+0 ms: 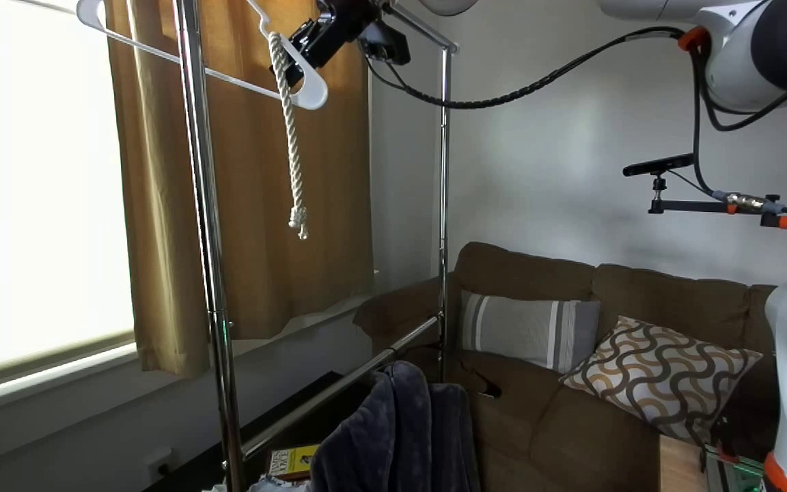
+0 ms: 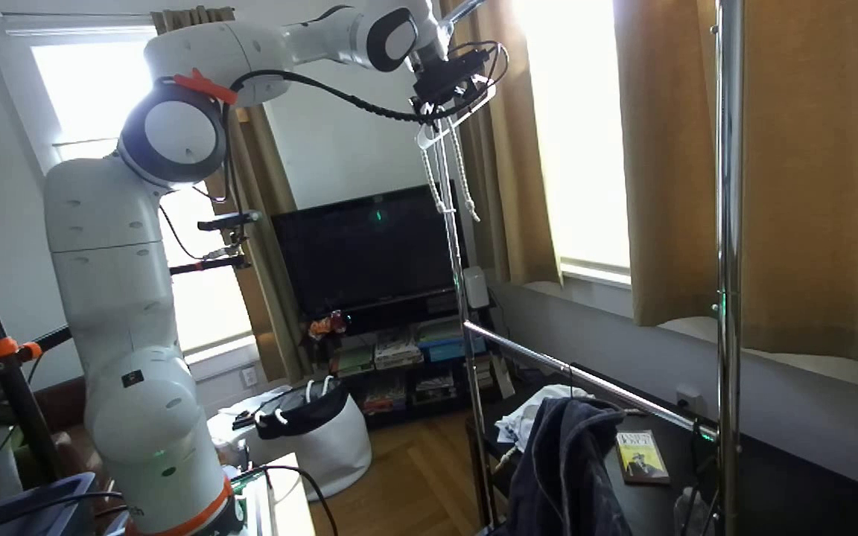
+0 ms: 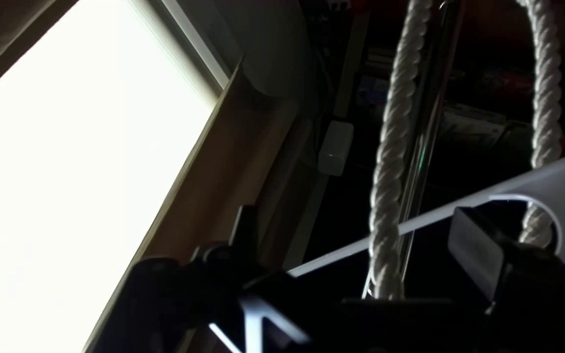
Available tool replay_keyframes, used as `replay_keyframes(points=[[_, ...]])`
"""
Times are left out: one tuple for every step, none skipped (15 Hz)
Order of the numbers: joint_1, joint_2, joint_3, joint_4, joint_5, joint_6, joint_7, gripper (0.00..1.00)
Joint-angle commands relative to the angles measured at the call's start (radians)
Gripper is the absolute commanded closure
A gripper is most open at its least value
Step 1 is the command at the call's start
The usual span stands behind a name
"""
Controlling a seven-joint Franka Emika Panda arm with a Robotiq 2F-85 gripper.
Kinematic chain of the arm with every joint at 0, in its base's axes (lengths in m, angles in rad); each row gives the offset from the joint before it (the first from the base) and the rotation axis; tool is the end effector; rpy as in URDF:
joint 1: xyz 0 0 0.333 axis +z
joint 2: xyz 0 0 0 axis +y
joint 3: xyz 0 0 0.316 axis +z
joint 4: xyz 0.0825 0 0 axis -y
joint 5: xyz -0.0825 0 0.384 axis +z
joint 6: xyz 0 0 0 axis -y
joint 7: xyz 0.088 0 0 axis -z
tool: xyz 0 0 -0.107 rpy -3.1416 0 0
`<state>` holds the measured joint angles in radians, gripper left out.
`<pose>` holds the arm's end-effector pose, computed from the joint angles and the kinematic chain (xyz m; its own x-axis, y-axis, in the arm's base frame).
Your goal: Remove the rope from the white coat hanger and hang it on the bottom railing
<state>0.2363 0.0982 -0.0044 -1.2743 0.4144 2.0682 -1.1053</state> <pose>0.5874 0.1605 0.7745 0.1016 0.7761 0.6223 0.8430 -0.3993 0.3604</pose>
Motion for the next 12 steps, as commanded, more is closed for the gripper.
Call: replay_keyframes(points=[[0.011, -0.022, 0.008, -0.013, -0.016, 0.000, 0.002, 0.00], [0.011, -0.026, 0.010, -0.013, -0.004, -0.001, -0.003, 0.00], [0.010, -0.027, 0.012, -0.010, 0.008, -0.008, -0.011, 0.00], [0.008, -0.029, 0.014, -0.008, 0.030, -0.015, -0.024, 0.00], [0.008, -0.031, 0.016, -0.008, 0.038, -0.016, -0.031, 0.25], [0.006, -0.032, 0.018, -0.006, 0.056, -0.023, -0.037, 0.26], [0.004, -0.033, 0.020, -0.005, 0.074, -0.029, -0.045, 0.34], [0.004, -0.033, 0.020, -0.004, 0.091, -0.032, -0.050, 0.42], [0.004, -0.033, 0.020, -0.003, 0.103, -0.033, -0.051, 0.51], [0.004, -0.032, 0.020, -0.002, 0.116, -0.034, -0.052, 0.58], [0.005, -0.031, 0.020, -0.002, 0.127, -0.034, -0.053, 0.65], [0.006, -0.030, 0.020, -0.003, 0.134, -0.035, -0.051, 0.74]])
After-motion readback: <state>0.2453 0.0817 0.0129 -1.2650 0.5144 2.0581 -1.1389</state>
